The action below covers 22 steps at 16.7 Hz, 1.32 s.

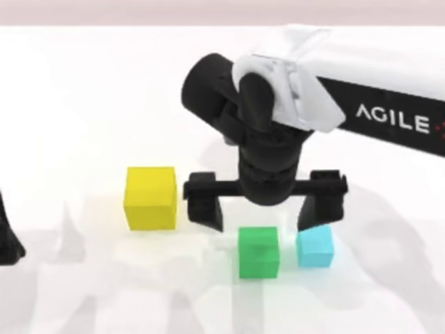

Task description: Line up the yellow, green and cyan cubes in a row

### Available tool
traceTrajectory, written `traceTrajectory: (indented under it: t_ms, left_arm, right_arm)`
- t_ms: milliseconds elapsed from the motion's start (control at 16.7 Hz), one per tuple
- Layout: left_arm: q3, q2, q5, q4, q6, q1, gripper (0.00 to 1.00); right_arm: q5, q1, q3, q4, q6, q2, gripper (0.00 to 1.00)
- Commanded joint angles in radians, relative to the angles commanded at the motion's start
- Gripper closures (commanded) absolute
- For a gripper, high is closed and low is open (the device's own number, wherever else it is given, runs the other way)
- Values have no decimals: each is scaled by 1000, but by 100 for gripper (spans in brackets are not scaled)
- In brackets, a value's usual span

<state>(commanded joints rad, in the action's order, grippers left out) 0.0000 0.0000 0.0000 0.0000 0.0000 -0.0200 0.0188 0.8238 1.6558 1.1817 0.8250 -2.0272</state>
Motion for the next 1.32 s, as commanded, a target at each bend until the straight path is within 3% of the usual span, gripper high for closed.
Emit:
traceTrajectory:
  t_ms: [240, 540, 960, 1320]
  left_arm:
    - [9, 9, 1, -7, -3, 3, 0]
    - [183, 189, 3, -130, -55, 56, 0]
    - [659, 804, -2, -477, -193, 191, 0]
    - [1085, 1390, 1, -811, -320, 324, 0]
  right_arm:
    - [2, -9, -9, -9, -5, 6, 0]
    - [42, -87, -157, -122, -101, 203, 0]
    - [105, -321, -657, -393, -364, 737, 0]
    - [95, -547, -1166, -677, -601, 1281, 0]
